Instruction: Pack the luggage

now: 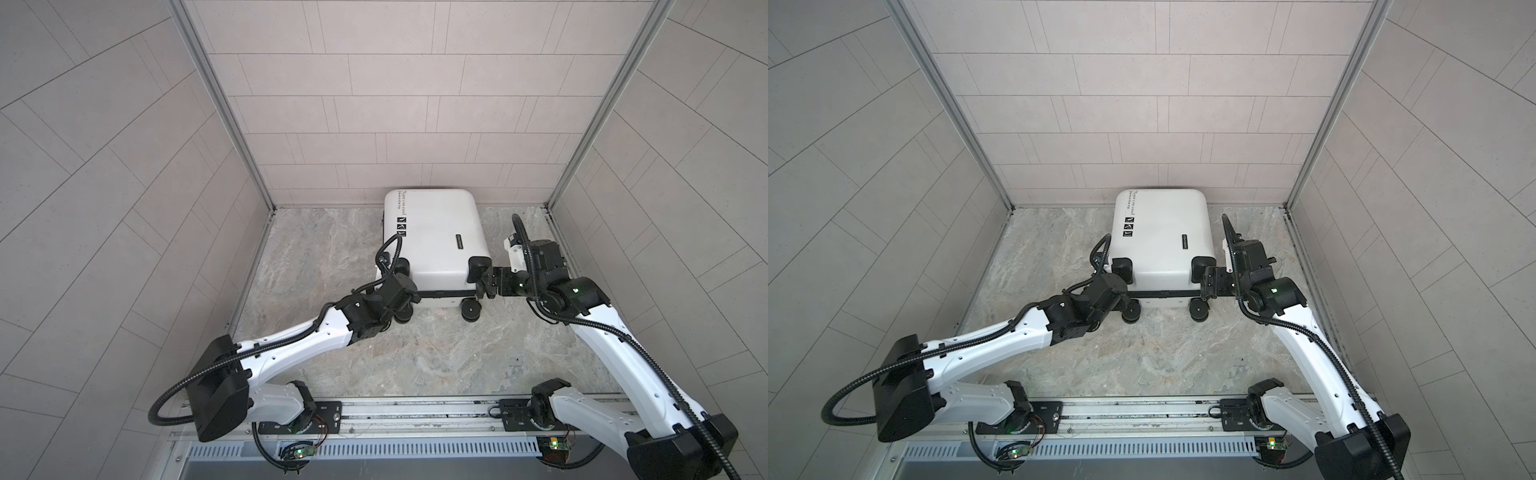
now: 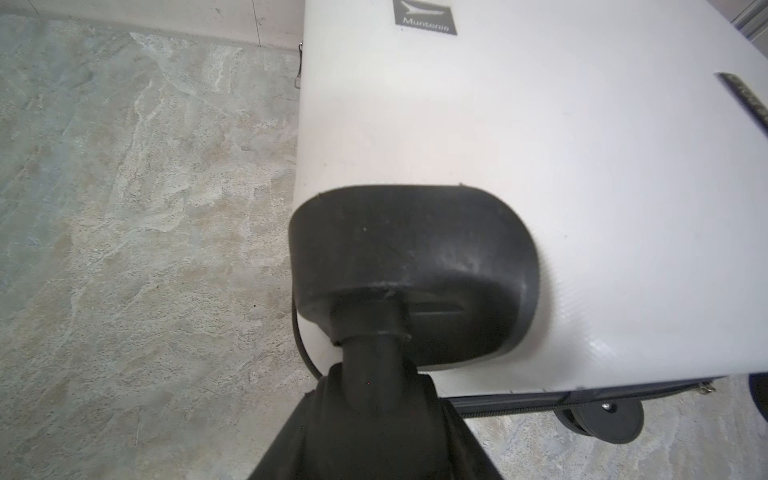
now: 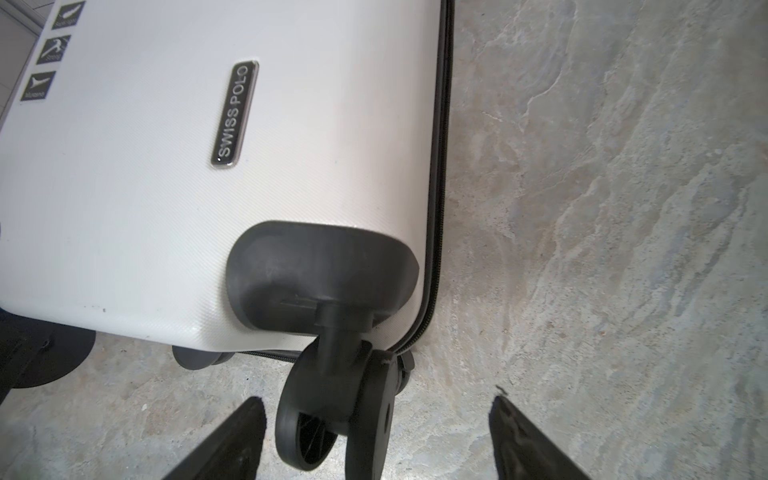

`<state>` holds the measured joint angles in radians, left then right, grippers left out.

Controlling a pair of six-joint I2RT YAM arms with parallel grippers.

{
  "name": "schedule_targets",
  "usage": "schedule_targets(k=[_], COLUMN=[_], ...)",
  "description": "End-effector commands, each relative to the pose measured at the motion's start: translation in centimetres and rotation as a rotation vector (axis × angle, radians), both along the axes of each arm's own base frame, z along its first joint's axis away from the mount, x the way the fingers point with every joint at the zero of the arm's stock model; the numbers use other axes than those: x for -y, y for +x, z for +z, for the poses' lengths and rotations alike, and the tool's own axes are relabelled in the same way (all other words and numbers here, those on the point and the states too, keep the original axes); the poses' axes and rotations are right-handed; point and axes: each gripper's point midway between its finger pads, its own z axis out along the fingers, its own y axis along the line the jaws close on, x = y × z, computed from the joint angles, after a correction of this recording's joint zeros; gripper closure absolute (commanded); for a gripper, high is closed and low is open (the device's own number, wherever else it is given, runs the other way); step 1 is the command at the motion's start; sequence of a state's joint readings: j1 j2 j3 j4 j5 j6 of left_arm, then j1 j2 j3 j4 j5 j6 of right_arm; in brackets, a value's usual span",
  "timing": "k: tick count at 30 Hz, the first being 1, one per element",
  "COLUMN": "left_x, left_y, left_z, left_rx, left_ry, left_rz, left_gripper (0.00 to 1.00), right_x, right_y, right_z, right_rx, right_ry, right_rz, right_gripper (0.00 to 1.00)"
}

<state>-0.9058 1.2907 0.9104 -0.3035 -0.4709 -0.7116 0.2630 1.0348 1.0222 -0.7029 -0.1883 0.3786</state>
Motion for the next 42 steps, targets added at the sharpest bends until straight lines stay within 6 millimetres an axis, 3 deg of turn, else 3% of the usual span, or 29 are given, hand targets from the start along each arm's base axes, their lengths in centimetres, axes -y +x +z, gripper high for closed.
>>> schedule_targets(k=[1,16,25,32,34,37,39,42], left_x=[-4.2,-12.5,-14.2,-14.3,-14.2,-14.2,-14.5,-14.6], left_y=[-0.8,2.5,5.7,7.8,7.9,7.6,7.2,6.1], left_z=[-1.8,-1.0,-0.5,-0.1,0.2,0.9,1.3,2.2], left_rx=[-0.06,-0.086,-0.085,-0.086,-0.08,-0.068,-0.061,-0.049], left_ry=[0.124,0.227,0.246,0.261,0.256,0.242,0.236,0.217], left_rz=[0.03,0.14,0.174,0.182,0.182,0.184,0.187,0.175], left_gripper=[1.0,1.0,1.0,1.0,0.86,0.51,0.38,0.31], right_x=[-1.5,-6.8,-9.1,-8.8,-8.3,-7.8,-7.5,-7.3], right_y=[0.1,-1.5,-2.1,-1.8,-1.6,-1.2,-1.1,-0.7], right_z=[0.2,-0.8,-1.0,-0.6,-0.5,-0.2,-0.1,0.1], right_rx=[0.004,-0.028,-0.035,-0.024,-0.019,0.0,0.008,0.024], right_ry=[0.056,0.05,0.057,0.031,0.016,-0.012,-0.022,-0.031], right_rz=[0.025,0.125,0.165,0.146,0.115,0.109,0.105,0.107], right_gripper=[0.15,0.14,0.14,0.14,0.14,0.13,0.13,0.12])
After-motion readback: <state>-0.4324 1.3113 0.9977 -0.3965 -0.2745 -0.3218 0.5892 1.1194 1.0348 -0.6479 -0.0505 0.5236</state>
